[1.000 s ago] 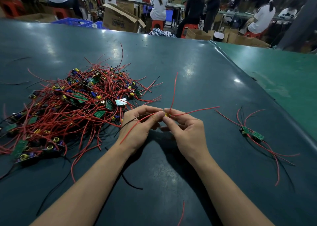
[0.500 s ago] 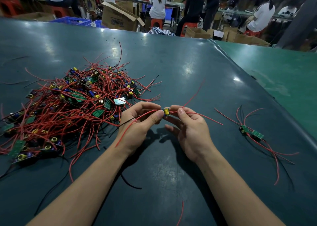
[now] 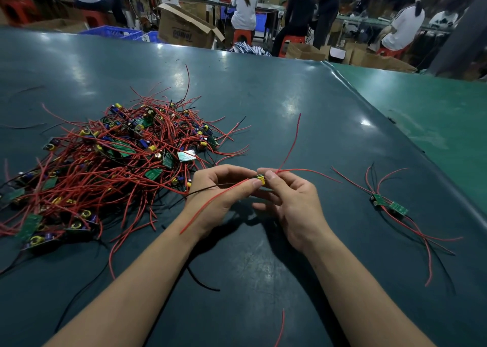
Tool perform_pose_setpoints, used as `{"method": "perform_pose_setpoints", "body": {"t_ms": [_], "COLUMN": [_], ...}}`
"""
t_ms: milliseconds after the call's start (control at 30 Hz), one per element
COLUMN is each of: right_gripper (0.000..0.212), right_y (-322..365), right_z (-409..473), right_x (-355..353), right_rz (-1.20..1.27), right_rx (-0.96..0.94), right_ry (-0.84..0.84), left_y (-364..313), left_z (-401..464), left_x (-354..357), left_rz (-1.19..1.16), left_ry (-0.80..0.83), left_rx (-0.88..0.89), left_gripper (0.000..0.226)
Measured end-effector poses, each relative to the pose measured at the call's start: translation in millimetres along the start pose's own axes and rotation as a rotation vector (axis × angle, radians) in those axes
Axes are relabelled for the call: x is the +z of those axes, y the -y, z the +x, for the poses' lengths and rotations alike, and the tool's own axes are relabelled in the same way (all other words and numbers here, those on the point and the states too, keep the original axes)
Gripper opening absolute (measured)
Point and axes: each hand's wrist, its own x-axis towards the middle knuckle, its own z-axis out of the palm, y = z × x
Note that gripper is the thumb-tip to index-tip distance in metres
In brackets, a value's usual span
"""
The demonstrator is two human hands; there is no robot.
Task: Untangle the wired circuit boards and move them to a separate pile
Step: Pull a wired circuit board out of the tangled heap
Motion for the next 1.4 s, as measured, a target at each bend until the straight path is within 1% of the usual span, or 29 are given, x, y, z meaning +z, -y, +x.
{"method": "perform_pose_setpoints", "body": {"t_ms": [100, 233, 300, 367, 467, 533, 600, 633, 700, 833, 900, 1000, 1167, 1300, 1400], "right_gripper": [0.023, 0.026, 0.030, 0.033, 0.035, 0.039, 0.041, 0.039, 0.027, 0.010, 0.009, 0.018, 0.032, 0.031, 0.031], "right_y": [2, 1, 1, 2, 5, 8, 10, 10, 9, 4, 2, 3, 11, 12, 12], "right_z": [-1, 1, 3, 4, 4, 4, 4, 4, 4, 4, 5, 7, 11, 14, 17], "right_x": [0, 1, 1, 0, -3, -7, -11, -12, -13, -11, -11, -11, -18, -22, -23], "right_rz": [-0.007, -0.042, -0.037, -0.010, 0.069, 0.137, 0.161, 0.167, 0.152, -0.038, -0.096, -0.128, 0.029, 0.160, 0.248], "right_rx": [0.000, -0.014, 0.011, 0.040, 0.075, 0.126, 0.149, 0.138, 0.085, -0.015, -0.035, -0.063, 0.040, 0.040, -0.002], "right_ry": [-0.041, -0.146, -0.152, -0.120, -0.043, 0.028, 0.061, 0.059, 0.048, -0.019, -0.071, -0.132, -0.104, -0.195, -0.246], "left_y": [0, 1, 1, 1, 0, -1, 0, 0, 0, -2, -3, -4, -5, -5, -5], "left_z": [1, 3, 3, 3, 4, 4, 3, 3, 3, 0, -1, 0, 1, 0, 0], "left_x": [0, -1, -2, -2, -2, -2, -2, -2, -1, 1, 1, 2, 0, 0, 0], "left_rz": [-0.043, -0.040, -0.033, -0.048, -0.085, -0.107, -0.109, -0.100, -0.082, -0.045, -0.007, 0.016, 0.012, 0.024, 0.036], "left_ry": [-0.024, -0.022, -0.026, -0.047, -0.059, -0.049, -0.020, -0.007, 0.015, 0.059, 0.064, 0.063, 0.055, 0.067, 0.086], "left_rx": [-0.021, -0.041, -0.038, -0.046, -0.066, -0.080, -0.102, -0.111, -0.114, -0.108, -0.110, -0.118, -0.141, -0.130, -0.120], "left_gripper": [0.010, 0.010, 0.009, 0.008, 0.017, 0.018, 0.018, 0.016, 0.016, 0.017, 0.018, 0.019, 0.019, 0.019, 0.020]}}
